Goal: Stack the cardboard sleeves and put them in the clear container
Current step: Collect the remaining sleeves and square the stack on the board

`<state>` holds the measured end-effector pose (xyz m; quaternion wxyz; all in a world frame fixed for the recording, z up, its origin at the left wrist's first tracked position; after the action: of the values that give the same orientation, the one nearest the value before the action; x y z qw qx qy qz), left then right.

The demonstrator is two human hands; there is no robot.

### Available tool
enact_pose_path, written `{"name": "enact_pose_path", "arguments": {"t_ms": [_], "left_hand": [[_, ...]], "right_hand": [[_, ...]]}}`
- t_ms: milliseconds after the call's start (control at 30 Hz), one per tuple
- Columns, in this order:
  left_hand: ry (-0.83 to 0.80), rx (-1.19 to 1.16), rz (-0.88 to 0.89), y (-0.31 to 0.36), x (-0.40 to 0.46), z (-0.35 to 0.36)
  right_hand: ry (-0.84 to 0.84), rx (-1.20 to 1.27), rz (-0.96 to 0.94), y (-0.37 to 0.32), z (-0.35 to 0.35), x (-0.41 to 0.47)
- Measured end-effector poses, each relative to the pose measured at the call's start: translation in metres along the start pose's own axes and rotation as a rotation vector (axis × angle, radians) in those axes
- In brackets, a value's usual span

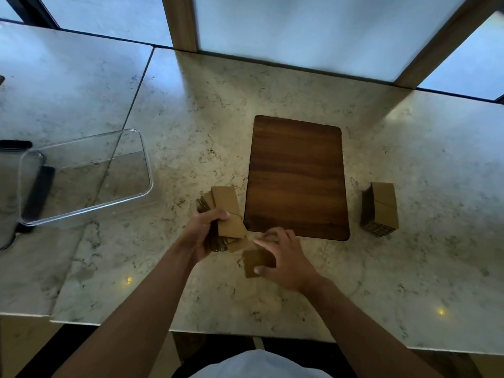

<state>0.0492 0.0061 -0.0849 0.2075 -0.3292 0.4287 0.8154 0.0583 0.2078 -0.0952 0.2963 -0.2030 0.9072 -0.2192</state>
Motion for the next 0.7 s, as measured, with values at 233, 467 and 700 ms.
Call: {"name": "enact_pose_path", "arguments": {"t_ms": [233, 467, 700], "left_hand": [[0.058, -0.009, -0.028, 0.0, 0.002, -0.003], [-0.011, 0.095, -0.034, -0.003, 0.008, 0.016], [-0.084, 0.161, -0.024, -0.008, 0.017, 0.043]], "right_hand": [[0.176, 0.04, 0.216, 0.024, -0.016, -0.012], [0.34, 1.13, 0.37, 0.041, -0.05, -0.006], [0.367, 1.387, 0.332, 0.024, -0.064, 0.014]]}}
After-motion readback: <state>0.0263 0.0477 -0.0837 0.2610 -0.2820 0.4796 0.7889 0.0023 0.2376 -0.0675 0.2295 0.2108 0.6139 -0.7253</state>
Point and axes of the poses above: each hand's wrist, its own x-axis towards the middle knuckle, its own z-axis out of the palm, y = z × x, the point moved 6 cm from there along x, towards the middle knuckle, and after that the axes turned 4 degrees about -y, right-handed, at the moved point
